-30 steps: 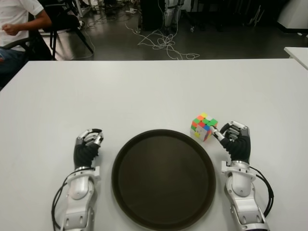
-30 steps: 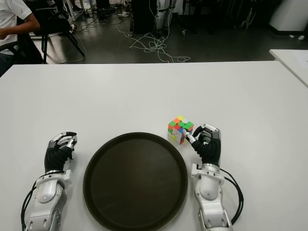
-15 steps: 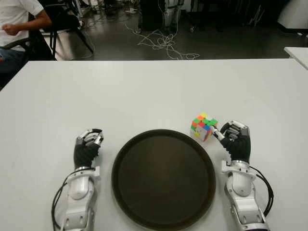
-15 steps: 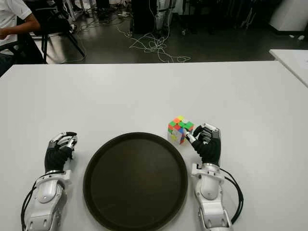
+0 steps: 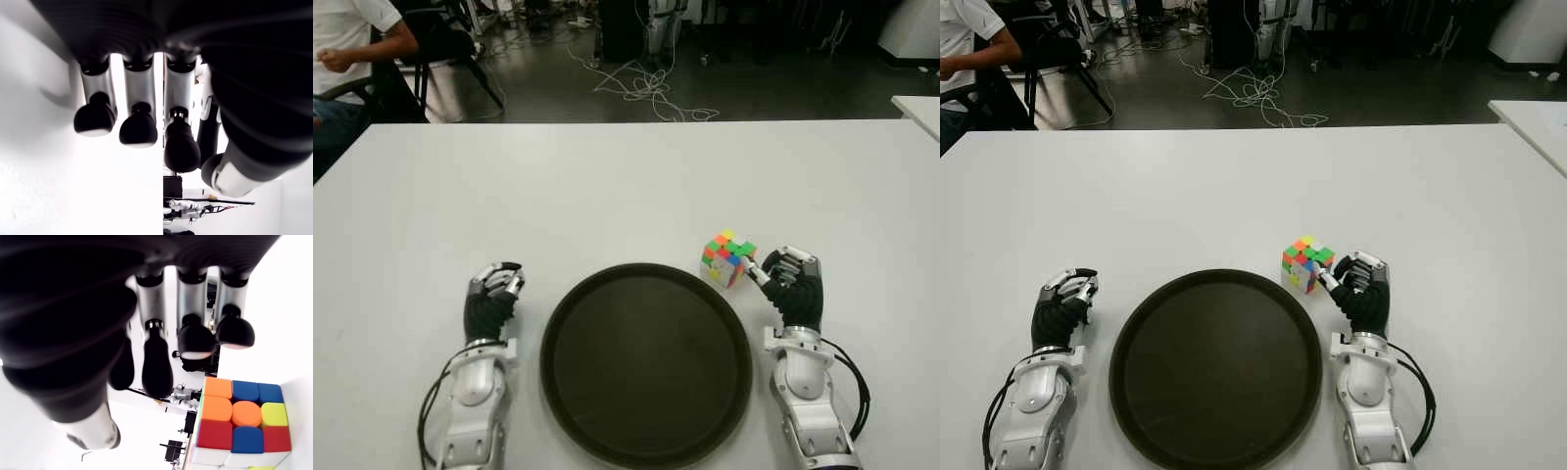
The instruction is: Pick up the Rubik's Cube and put it in the plate
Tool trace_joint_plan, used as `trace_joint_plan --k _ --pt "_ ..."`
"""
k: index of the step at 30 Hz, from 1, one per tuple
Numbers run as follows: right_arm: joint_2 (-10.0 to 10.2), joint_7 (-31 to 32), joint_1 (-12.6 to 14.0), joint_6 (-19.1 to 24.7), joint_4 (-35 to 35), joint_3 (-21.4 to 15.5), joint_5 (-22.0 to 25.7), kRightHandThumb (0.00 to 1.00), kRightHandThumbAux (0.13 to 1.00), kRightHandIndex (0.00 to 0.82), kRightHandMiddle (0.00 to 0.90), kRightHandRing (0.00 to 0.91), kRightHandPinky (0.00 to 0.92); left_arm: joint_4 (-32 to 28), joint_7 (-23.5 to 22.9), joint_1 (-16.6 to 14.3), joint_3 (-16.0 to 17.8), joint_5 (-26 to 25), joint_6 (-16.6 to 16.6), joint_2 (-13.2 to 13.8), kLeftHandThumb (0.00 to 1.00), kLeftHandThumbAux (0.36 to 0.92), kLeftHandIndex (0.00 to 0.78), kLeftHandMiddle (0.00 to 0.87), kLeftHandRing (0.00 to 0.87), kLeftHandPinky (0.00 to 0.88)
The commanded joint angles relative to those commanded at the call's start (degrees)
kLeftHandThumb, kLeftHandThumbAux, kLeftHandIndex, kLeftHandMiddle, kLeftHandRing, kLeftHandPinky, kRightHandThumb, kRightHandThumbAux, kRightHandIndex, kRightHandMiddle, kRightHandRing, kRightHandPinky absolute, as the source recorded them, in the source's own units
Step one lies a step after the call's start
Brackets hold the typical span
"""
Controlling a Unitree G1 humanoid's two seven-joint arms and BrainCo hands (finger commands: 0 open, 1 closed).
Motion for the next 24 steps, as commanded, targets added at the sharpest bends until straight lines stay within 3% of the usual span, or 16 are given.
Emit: trace_joint_plan --k 11,19,24 --pt "-1.89 -0.44 -0.95 -1.72 0.68 0.38 -2.9 0.195 0.839 0.685 0.795 0.825 0.832 0.17 -0.39 -0.29 -0.18 0.66 0.27 0.52 0.711 0.706 0.444 0.804 0.82 0.814" --pt "-4.35 2.24 -1.8 -3.45 0.93 0.63 -4.91 0.184 0.824 0.683 0.795 0.824 0.832 -0.04 -0.68 -0.32 -0.56 0.61 0.77 0.95 0.709 0.706 0.444 0.805 0.819 0.816" --pt "-5.34 4.88 -2.65 -1.76 -0.8 0.1 -5.8 0.171 0.818 0.687 0.799 0.829 0.833 -0.58 -0.65 0.02 -0.78 0.38 1.06 0.9 0.709 0.706 0.444 0.809 0.823 0.821"
